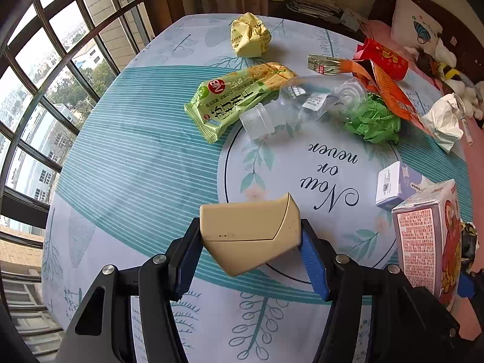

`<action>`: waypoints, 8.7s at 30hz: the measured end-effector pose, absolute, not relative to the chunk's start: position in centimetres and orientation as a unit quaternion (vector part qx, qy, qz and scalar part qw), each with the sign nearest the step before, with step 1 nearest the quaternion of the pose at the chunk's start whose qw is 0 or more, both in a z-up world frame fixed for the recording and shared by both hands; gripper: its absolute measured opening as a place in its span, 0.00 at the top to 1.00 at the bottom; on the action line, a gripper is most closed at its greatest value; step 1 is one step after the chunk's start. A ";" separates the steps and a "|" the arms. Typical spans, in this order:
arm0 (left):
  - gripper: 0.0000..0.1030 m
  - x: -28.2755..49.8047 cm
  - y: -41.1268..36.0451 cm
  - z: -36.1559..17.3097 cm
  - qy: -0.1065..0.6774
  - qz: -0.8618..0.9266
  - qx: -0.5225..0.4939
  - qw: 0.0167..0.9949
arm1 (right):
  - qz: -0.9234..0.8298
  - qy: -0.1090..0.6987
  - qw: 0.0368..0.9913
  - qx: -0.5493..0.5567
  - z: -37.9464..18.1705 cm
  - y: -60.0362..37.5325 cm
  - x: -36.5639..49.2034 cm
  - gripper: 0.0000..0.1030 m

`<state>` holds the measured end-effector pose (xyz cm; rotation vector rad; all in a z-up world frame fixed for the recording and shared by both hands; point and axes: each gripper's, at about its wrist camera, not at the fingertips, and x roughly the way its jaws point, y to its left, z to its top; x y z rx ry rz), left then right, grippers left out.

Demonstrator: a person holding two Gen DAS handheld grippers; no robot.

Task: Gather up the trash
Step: 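Carry the juice carton and beige box down over the trash bin with both tools, then open both tools to drop the carton and box into the bin, then raise both tools back toward the table items, then grasp the black TALOPN card with the left tool while the right tool grasps the crumpled black-gold wrapper, then carry the card and wrapper down over the trash bin with both tools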

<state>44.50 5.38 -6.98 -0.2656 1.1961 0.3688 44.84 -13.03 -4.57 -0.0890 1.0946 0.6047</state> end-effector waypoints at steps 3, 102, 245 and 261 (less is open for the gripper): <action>0.40 42.4 5.4 -5.6 0.554 0.166 -0.116 0.808 | 0.282 0.512 0.810 -0.040 -4.2 -12.9 43.8 0.51; 0.24 2.0 5.3 -14.2 0.585 -0.049 0.013 0.809 | 0.065 0.613 0.775 0.138 -21.8 -16.3 2.8 0.29; 0.60 5.7 3.3 -4.0 0.586 -0.131 -0.022 0.800 | 0.174 0.581 0.783 0.141 -7.1 -15.9 6.1 0.60; 0.57 2.2 0.8 -21.2 0.650 -0.120 0.002 0.750 | 0.105 0.672 0.720 0.137 -27.4 -16.4 1.2 0.59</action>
